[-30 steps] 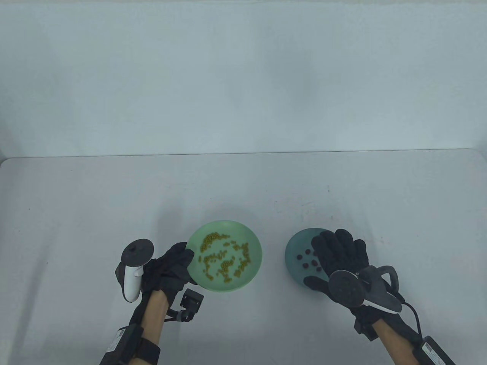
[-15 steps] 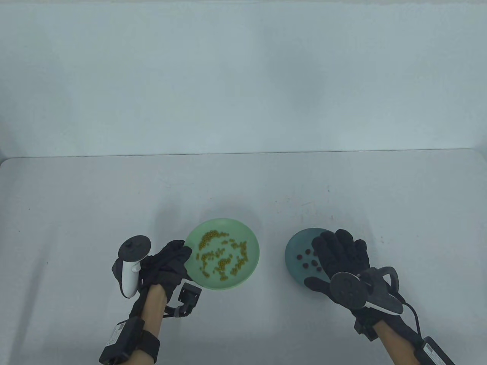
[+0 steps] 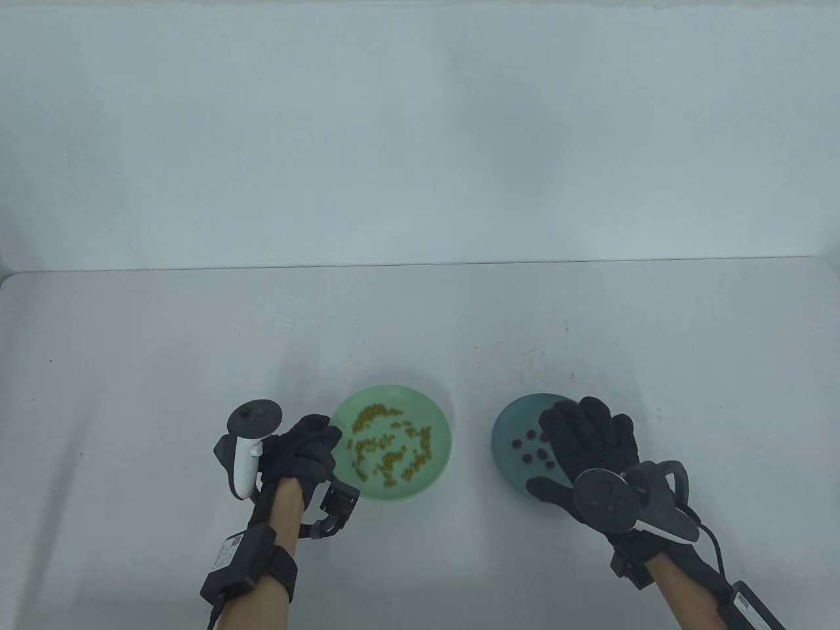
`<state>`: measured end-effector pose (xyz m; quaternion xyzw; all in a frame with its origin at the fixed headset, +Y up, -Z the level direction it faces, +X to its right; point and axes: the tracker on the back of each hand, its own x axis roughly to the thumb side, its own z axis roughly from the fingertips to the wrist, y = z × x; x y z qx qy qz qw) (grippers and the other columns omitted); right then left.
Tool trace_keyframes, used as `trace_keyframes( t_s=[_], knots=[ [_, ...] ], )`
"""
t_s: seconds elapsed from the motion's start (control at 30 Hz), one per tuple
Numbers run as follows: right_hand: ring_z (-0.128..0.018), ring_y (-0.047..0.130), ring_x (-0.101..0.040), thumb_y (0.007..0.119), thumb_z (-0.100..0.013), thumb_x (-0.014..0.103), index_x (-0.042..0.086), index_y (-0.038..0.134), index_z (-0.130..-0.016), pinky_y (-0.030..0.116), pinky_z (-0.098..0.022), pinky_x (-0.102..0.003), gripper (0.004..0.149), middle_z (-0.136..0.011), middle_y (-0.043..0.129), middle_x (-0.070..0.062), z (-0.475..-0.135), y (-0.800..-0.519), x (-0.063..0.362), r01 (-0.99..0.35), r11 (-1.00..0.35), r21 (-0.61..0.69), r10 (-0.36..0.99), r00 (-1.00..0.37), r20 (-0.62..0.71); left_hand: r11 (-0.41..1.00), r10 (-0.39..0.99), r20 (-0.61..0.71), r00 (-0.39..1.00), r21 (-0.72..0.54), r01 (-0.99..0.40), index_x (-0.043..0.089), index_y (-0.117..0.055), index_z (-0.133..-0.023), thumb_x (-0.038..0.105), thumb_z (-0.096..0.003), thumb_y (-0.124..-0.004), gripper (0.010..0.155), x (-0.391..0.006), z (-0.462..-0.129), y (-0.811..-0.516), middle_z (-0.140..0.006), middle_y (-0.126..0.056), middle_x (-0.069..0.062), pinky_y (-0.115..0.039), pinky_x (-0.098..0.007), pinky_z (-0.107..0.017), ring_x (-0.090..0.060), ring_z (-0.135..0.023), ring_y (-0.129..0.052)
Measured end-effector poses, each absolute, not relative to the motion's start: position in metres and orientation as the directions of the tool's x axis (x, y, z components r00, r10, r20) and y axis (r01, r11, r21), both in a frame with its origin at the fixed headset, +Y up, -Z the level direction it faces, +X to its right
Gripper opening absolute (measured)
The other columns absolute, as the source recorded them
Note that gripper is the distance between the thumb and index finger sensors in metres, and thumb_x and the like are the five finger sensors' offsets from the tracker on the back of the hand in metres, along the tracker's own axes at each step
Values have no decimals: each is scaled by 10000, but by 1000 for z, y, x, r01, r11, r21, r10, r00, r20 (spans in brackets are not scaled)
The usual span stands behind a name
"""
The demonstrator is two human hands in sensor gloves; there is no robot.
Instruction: Pick cranberries with hand pinch into plate
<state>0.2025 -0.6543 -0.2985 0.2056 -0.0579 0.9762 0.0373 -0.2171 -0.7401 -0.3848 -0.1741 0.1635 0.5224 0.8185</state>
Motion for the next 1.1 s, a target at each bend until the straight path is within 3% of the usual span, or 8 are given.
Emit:
trace_keyframes(
  t_s=[0.9, 1.1],
  knots=[
    [-1128, 398, -521, 466, -510, 700, 149, 345, -1196, 367, -755, -700, 887, -1252, 408, -164, -298, -655, 202, -103, -991, -85, 59, -908, 414, 508, 712, -474, 518, -162, -846, 125, -720, -976, 280, -551, -776, 457, -198, -400, -759, -832, -888, -139, -985, -276, -419, -193, -601, -1083],
    [-1127, 400, -523, 467, -510, 699, 149, 347, -1195, 368, -754, -699, 886, -1251, 411, -165, -298, -655, 202, -97, -992, -84, 54, -908, 415, 672, 599, -435, 673, -185, -717, 111, -745, -950, 288, -549, -785, 440, -195, -402, -752, -790, -905, -131, -985, -257, -388, -153, -543, -1088]
  ],
)
